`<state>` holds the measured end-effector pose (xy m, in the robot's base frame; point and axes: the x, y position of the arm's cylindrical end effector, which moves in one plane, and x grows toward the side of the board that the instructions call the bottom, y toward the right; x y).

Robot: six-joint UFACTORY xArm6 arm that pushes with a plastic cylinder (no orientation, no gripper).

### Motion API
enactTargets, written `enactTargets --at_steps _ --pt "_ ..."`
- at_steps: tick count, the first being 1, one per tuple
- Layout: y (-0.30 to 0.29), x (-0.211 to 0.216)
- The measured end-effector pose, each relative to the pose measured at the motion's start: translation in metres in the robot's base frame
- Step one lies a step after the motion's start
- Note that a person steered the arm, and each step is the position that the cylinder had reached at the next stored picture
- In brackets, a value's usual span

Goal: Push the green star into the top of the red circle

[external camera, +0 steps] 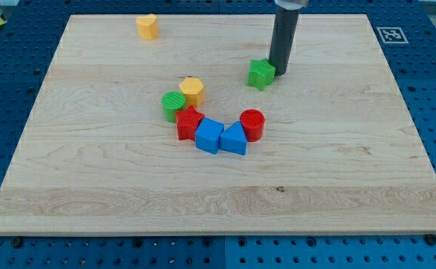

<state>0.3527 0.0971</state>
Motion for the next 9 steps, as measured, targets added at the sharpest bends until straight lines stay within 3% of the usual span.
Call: enactTargets --at_steps 2,4,9 --pt "-0.005 -0.043" --pt "-0.018 0.027" --pt "-0.039 0.056"
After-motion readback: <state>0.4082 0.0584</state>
